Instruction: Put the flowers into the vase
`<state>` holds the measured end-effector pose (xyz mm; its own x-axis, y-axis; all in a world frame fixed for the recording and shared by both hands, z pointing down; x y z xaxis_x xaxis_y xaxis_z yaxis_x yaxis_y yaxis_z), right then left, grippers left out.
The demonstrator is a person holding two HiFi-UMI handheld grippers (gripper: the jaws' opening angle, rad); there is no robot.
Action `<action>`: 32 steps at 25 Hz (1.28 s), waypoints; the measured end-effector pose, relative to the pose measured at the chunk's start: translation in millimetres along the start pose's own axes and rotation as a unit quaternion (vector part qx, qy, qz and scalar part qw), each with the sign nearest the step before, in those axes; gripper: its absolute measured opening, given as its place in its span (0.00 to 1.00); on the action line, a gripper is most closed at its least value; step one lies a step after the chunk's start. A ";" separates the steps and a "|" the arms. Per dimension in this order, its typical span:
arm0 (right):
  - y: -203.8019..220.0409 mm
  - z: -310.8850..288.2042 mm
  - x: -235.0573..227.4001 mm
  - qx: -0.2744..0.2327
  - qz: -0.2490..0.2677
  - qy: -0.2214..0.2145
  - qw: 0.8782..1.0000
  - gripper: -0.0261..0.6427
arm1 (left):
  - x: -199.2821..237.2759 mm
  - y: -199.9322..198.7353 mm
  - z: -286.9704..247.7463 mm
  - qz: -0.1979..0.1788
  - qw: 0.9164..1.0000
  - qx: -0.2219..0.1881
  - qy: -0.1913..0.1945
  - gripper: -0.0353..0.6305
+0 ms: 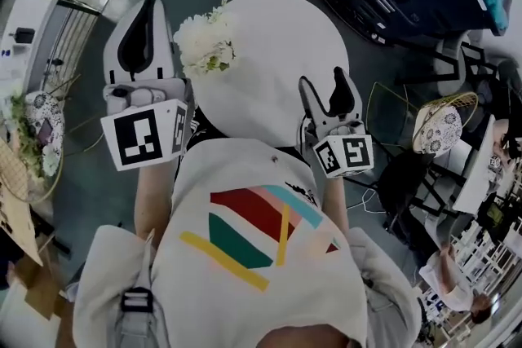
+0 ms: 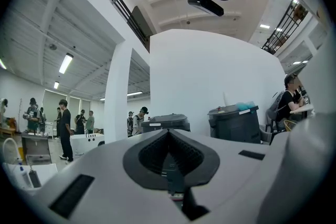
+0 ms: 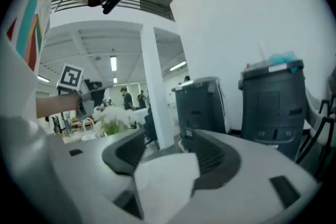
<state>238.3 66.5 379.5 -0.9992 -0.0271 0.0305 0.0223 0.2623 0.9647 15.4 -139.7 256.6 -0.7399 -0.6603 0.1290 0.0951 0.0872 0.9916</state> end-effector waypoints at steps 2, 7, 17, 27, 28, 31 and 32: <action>-44.8 1.4 -2.3 -0.050 0.022 0.040 0.998 0.07 | -7.3 -9.8 0.5 0.000 1.000 -0.010 0.010 0.06; -141.2 7.3 15.7 -0.190 0.023 0.031 0.981 0.06 | -35.2 -25.8 5.5 0.008 0.999 -0.030 0.037 0.06; -163.5 -5.3 90.8 -0.216 0.077 -0.060 0.972 0.06 | -86.6 -21.0 3.5 0.008 0.993 -0.021 0.114 0.06; -149.2 -0.2 61.5 -0.173 0.048 0.032 0.983 0.06 | -96.2 -19.9 3.8 -0.016 0.989 -0.021 0.143 0.06; -148.0 0.7 62.4 -0.171 0.046 0.032 0.984 0.06 | -97.0 -20.4 3.0 -0.016 0.989 -0.021 0.145 0.06; -147.4 2.4 64.9 -0.169 0.047 0.032 0.984 0.06 | -98.9 -21.4 2.1 -0.016 0.988 -0.019 0.151 0.06; -147.7 3.0 64.9 -0.169 0.049 0.033 0.984 0.06 | -99.8 -21.6 2.3 -0.016 0.988 -0.019 0.152 0.06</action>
<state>170.1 28.9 238.2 -0.9874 -0.0833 0.1342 0.1400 -0.0682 0.9878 85.6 -74.0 222.3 -0.5085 -0.8568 0.0857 0.1035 0.0380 0.9939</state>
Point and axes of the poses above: the fingertips, and each gripper's own axes: z backward along the fingers, x to its left, y out of its underside, the point moved 4 cm from there along z, backward along the fingers, and after that the axes turned 13 degrees about z, right-handed, at the moved point
